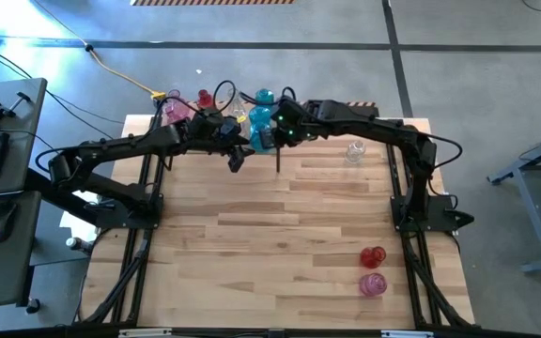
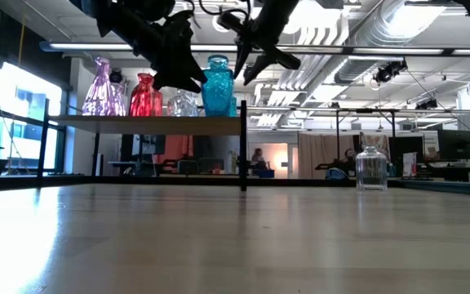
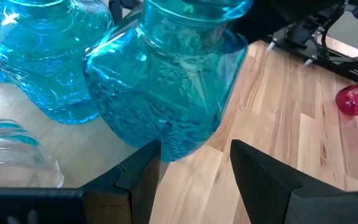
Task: Sort vases onto shelf
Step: Put the blue vase on the shelf aligned with the other blue vases
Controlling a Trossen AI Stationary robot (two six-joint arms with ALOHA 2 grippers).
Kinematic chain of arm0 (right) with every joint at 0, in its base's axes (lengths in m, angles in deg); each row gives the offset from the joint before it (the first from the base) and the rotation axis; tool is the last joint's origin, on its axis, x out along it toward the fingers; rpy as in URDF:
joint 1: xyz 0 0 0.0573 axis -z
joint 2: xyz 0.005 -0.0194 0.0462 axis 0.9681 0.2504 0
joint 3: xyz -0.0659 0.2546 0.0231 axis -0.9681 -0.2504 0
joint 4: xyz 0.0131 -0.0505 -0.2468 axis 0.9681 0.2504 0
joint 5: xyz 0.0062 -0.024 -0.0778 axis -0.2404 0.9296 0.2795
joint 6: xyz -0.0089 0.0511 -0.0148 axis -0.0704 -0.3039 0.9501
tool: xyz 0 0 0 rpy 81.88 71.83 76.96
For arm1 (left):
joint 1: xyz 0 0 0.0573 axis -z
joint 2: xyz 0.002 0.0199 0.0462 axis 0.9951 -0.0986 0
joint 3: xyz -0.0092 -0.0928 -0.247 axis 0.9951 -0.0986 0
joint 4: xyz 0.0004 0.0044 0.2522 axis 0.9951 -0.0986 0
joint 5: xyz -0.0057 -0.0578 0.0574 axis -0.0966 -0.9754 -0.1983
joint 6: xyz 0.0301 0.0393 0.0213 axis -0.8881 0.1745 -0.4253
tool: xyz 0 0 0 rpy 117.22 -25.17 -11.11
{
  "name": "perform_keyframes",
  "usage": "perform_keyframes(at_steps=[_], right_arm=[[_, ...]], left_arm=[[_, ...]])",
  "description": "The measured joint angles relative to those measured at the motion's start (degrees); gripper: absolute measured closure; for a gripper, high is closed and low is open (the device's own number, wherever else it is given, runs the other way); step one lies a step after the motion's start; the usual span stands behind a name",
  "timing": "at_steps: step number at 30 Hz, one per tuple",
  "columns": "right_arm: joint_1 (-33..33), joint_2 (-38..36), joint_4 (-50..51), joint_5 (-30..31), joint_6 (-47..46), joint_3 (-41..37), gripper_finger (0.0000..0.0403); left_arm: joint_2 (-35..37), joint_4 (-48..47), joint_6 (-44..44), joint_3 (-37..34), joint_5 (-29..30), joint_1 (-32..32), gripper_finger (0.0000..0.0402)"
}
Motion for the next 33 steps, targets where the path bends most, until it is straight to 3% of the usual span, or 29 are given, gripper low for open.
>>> perform_keyframes(at_steps=[25, 33], right_arm=[[0.4, 0.0, -0.3, 1.0, 0.2, 0.0, 0.0308], [0.4, 0.0, -0.3, 0.5, 0.7, 0.0, 0.0308]], left_arm=[[0.1, 0.0, 0.1, 0.0, -0.1, 0.1, 0.0216], [3.1, -0.1, 0.0, 0.0, -1.4, 0.1, 0.0216]])
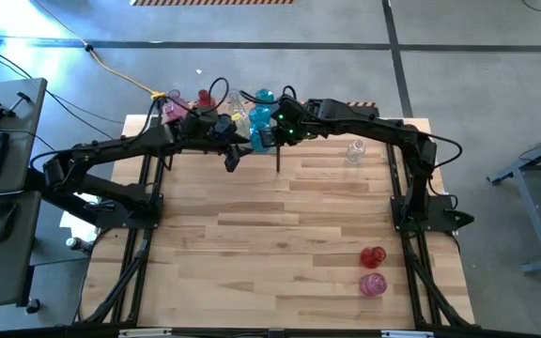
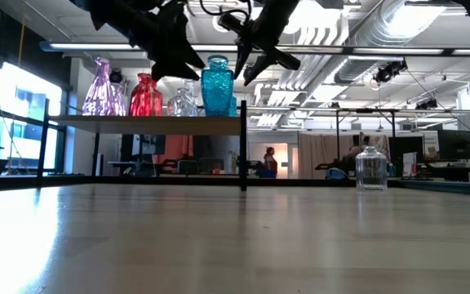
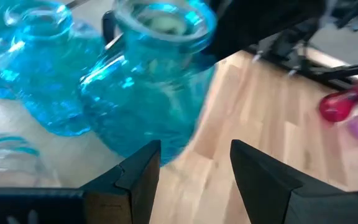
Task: Sort vases onto shelf
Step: Put the blue vase on the shelf aligned with the other blue vases, then adjust the blue vase on the shelf
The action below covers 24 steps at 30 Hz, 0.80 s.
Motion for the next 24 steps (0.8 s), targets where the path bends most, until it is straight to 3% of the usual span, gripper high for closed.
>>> perform_keyframes(at_steps=[6, 12, 16, 24], right_arm=[[0.2, -1.0, 0.5, -2.0, 0.7, 0.0, 0.0308], [1.1, -1.0, 0.8, -3.1, 1.1, 0.0, 0.0308], [1.6, -1.4, 1.9, -7.2, 1.8, 0.0, 0.0308], [1.6, -5.9, 4.8, -8.9, 2.6, 0.0, 0.0308]], left_arm=[[4.8, -0.5, 0.1, 0.0, -3.4, 0.0, 0.0216], [10.7, -0.7, 0.0, 0.0, -3.4, 0.0, 0.0216], [15.0, -2.6, 0.0, 0.0, -3.4, 0.0, 0.0216], [20.9, -7.1, 0.0, 0.0, -3.2, 0.0, 0.0216]])
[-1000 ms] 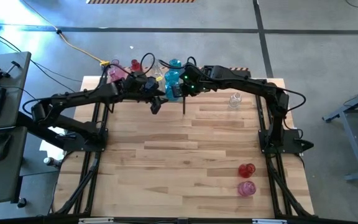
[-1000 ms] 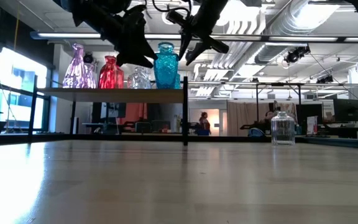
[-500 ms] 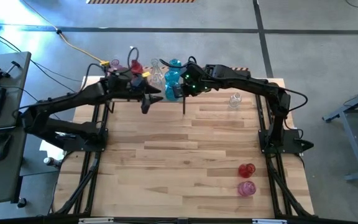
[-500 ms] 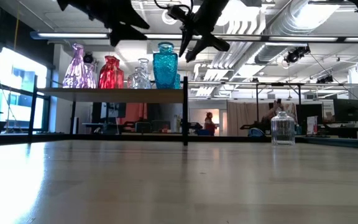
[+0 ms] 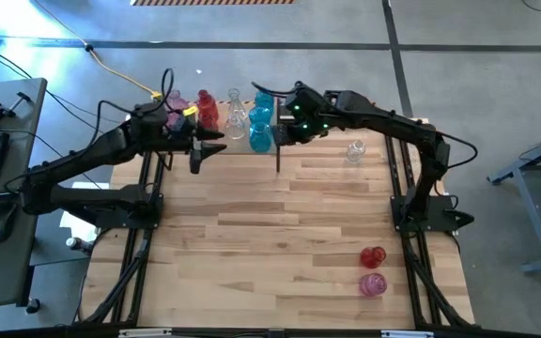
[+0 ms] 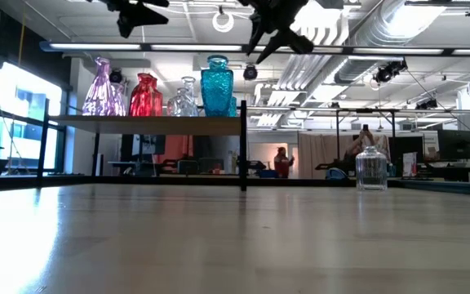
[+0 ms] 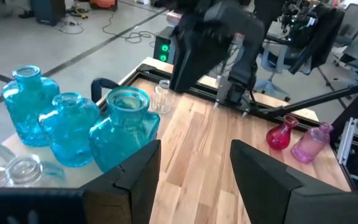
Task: Sort vases onto shelf
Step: Adjust the blue vase on the shelf
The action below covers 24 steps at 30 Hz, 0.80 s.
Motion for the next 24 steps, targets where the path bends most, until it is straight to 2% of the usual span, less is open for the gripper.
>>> perform_keyframes(at_steps=[4, 9, 15, 24], right_arm=[[0.0, -2.5, 1.9, 0.8, 0.3, 0.0, 0.0308], [0.2, -4.4, 1.0, 3.4, 0.4, 0.0, 0.0308], [0.6, -4.4, -8.9, 3.7, 1.3, 0.1, 0.0308], [3.1, -4.2, -23.3, 3.7, 3.4, 0.1, 0.0308]], left_arm=[[1.2, -2.8, -1.3, 0.0, 0.5, 0.0, 0.0216], [1.0, -7.0, -3.0, 0.0, 4.7, 0.0, 0.0216], [-2.1, -6.2, -4.9, 0.0, 9.6, 0.0, 0.0216], [-8.8, -1.9, -7.4, 0.0, 11.7, 0.0, 0.0216]])
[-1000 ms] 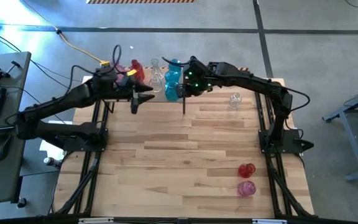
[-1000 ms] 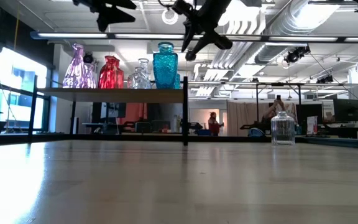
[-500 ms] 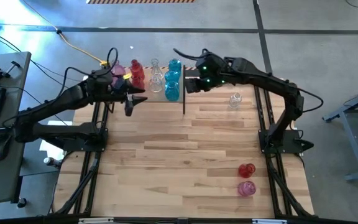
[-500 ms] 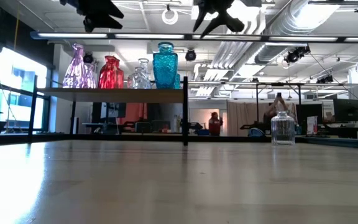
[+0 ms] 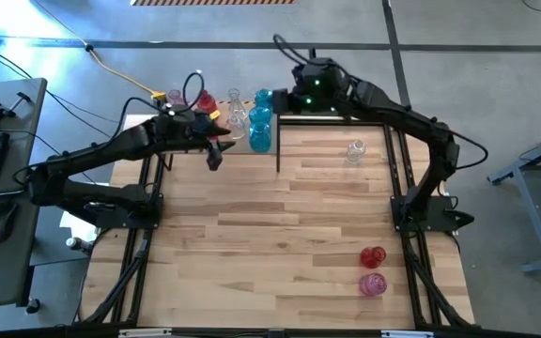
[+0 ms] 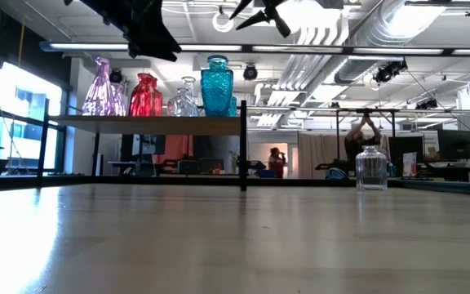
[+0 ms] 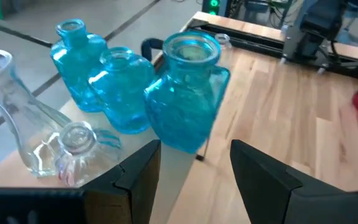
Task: Sort vases onto shelf
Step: Adjust the blue vase on the shelf
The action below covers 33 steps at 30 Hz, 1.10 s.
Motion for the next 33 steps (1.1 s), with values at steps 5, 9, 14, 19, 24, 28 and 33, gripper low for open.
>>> perform_keyframes(at_steps=[5, 9, 14, 19, 24, 28, 33], right_arm=[[2.2, 0.0, -5.1, -1.2, 0.0, 0.0, 0.0308], [4.6, 0.4, -9.4, -5.6, 0.8, 0.0, 0.0308], [7.1, 0.6, -12.7, -8.4, 1.1, -0.1, 0.0308], [9.9, 0.7, -20.6, -14.1, 1.3, -0.1, 0.0308], [12.0, 0.7, -30.3, -17.7, 1.1, -0.1, 0.0308], [12.6, 0.6, -34.7, -17.3, 5.0, -0.1, 0.0308], [11.8, 1.5, -33.1, -17.0, 10.2, 0.0, 0.0308]], left_arm=[[-0.4, 2.3, -0.1, 0.0, 0.5, -0.5, 0.0216], [-0.4, 3.9, -0.1, 0.0, 0.5, -1.6, 0.0216], [-0.4, 4.1, 0.0, 0.0, 0.5, -3.2, 0.0216], [-0.4, 4.2, 0.5, 0.0, 0.4, -4.5, 0.0216], [-0.4, 4.2, 0.5, 0.0, 0.4, -5.5, 0.0216], [-0.4, 4.2, 1.4, 0.0, 0.4, -6.1, 0.0216], [-1.0, 9.5, 1.4, 0.0, -0.3, -7.3, 0.0216]])
